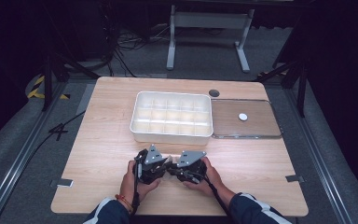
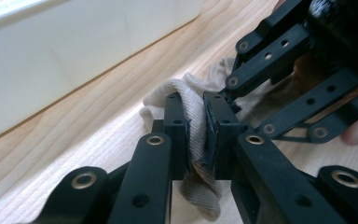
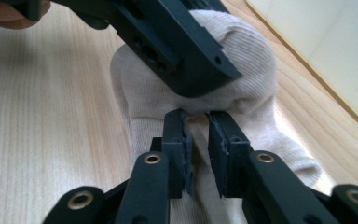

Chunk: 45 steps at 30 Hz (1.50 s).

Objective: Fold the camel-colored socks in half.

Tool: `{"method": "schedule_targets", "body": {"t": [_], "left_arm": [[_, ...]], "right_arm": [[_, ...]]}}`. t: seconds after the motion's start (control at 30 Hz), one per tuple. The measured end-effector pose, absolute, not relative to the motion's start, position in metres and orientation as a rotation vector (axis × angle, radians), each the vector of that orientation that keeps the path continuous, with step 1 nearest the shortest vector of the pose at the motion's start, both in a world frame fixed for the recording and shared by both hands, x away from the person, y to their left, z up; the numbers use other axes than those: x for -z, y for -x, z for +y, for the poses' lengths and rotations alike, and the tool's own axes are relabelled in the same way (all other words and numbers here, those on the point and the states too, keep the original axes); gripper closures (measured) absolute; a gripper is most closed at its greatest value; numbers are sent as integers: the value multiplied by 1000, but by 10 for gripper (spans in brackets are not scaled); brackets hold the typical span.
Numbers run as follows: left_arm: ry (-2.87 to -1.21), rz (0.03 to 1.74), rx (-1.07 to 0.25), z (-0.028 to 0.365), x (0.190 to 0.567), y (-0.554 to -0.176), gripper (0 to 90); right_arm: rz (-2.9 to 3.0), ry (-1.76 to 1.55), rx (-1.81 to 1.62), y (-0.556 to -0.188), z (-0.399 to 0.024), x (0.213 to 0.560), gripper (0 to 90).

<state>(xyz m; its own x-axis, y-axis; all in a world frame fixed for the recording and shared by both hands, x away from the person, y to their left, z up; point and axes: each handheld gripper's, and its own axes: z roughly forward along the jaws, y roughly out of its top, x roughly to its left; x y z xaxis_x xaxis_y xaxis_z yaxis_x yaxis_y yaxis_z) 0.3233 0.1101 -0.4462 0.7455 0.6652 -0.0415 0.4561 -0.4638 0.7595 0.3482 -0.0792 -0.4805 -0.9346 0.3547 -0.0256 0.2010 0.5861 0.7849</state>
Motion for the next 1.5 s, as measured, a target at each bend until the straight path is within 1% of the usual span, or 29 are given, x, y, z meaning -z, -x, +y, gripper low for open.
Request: {"method": "schedule_targets", "body": {"t": [0.1, 0.13, 0.3, 0.47, 0.67, 0.73, 1.1, 1.2, 1.37, 1.5], "left_arm": [[-2145, 844, -341, 112, 446, -324, 808], [-2143, 849, -344, 113, 446, -323, 808], [-2135, 858, -340, 112, 446, -323, 807], [-2150, 841, -356, 108, 446, -323, 804], [-2142, 842, -341, 101, 446, -323, 799], [-2148, 832, -354, 100, 447, -324, 792], [-2162, 784, -331, 85, 448, -325, 815], [-2169, 785, -327, 80, 449, -325, 819], [-2176, 787, -331, 80, 449, -324, 822], [-2179, 773, -328, 78, 450, -324, 823]], "right_arm": [[2631, -458, -1273, -348, -84, 476, 737], [2618, -451, -1279, -349, -93, 469, 731], [2579, -531, -1295, -357, -120, 457, 738], [2597, -550, -1218, -359, -135, 459, 726], [2637, -589, -1155, -363, -137, 471, 722], [2640, -597, -1155, -363, -136, 474, 722], [2625, -610, -1166, -364, -135, 476, 722], [2619, -604, -1169, -363, -137, 473, 700], [2591, -611, -1205, -358, -153, 455, 682], [2627, -667, -1138, -355, -163, 460, 657]]}}
